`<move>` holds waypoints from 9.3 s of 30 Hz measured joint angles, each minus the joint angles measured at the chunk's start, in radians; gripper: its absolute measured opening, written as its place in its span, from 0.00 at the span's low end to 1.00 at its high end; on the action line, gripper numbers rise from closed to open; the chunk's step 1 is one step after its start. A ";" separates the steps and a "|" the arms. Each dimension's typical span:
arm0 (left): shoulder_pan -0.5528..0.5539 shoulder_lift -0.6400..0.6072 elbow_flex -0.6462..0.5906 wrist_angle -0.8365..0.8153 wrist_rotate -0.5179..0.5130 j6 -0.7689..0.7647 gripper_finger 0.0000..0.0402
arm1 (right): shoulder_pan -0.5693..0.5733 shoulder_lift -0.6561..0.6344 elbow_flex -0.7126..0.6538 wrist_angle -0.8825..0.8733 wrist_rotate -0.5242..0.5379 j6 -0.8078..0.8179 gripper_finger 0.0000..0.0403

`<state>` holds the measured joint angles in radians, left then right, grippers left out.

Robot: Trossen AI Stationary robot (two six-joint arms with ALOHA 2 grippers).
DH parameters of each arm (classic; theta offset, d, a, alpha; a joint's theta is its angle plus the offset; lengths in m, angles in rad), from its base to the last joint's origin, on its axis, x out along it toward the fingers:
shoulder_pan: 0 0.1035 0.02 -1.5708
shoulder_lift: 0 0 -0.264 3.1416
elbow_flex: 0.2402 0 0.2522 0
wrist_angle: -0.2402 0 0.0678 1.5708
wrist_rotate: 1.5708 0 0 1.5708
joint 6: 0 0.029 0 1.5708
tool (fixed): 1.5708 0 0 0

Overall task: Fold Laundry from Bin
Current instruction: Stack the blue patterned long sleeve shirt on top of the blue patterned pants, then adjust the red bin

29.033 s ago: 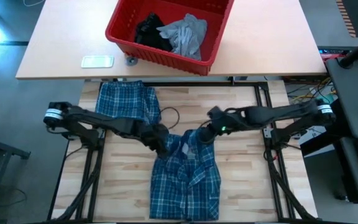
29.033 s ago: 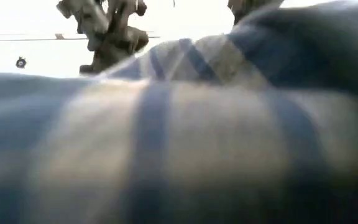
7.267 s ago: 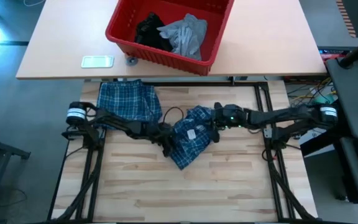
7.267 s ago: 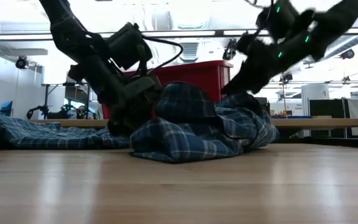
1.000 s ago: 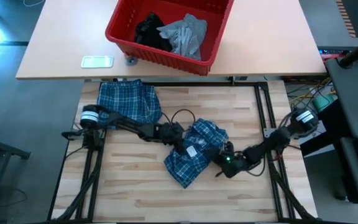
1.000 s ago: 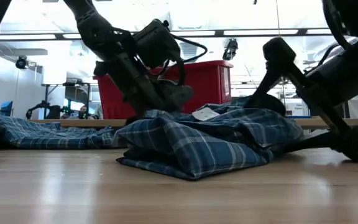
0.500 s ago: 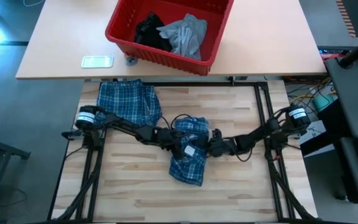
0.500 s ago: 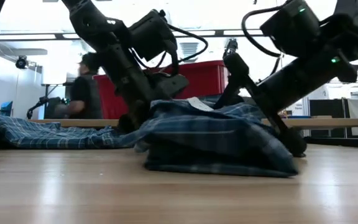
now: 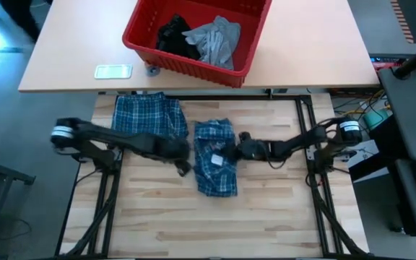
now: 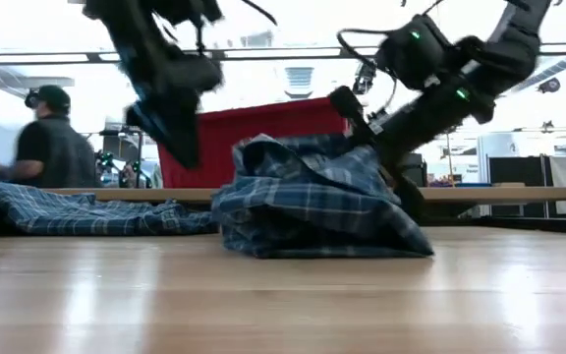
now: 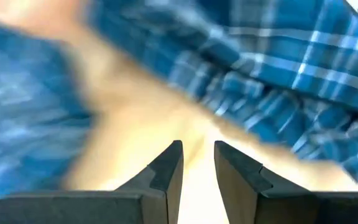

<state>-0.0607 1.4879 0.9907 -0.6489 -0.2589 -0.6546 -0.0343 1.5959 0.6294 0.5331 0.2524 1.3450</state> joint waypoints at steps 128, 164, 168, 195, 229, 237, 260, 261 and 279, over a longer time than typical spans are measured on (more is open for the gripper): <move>0.997 -0.405 -0.046 -0.220 0.142 0.360 0.26 | 0.085 0.337 1.723 -2.055 0.350 -0.477 0.80; 0.900 0.480 1.294 -0.081 0.252 0.342 0.68 | 0.102 0.005 1.612 -2.104 0.380 -0.568 0.80; 0.942 0.599 1.253 0.084 0.344 0.287 0.68 | 0.102 -0.008 1.528 -2.104 0.400 -0.469 0.80; 0.908 0.656 1.354 0.013 0.293 0.423 0.68 | 0.068 -0.017 1.305 -2.101 0.455 -0.285 0.80; 1.332 0.537 1.352 -0.367 0.146 0.647 0.68 | 0.078 -0.016 1.132 -1.950 0.429 -0.308 0.80; 1.335 0.552 1.352 -0.417 0.145 0.685 0.68 | 0.078 -0.016 1.132 -1.934 0.429 -0.307 0.80; 1.370 0.554 1.351 -0.542 0.156 0.732 0.68 | 0.078 -0.016 1.132 -1.925 0.429 -0.316 0.80; 1.370 0.554 1.351 -0.543 0.156 0.731 0.68 | 0.078 -0.016 1.132 -1.924 0.429 -0.316 0.80; 1.393 0.554 1.352 -0.444 0.196 0.681 0.68 | 0.078 -0.016 1.132 -1.902 0.429 -0.324 0.80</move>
<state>1.3319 2.0422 2.3429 -1.0930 -0.0632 0.0265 0.0433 1.5799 1.7615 -1.3693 0.6809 1.0206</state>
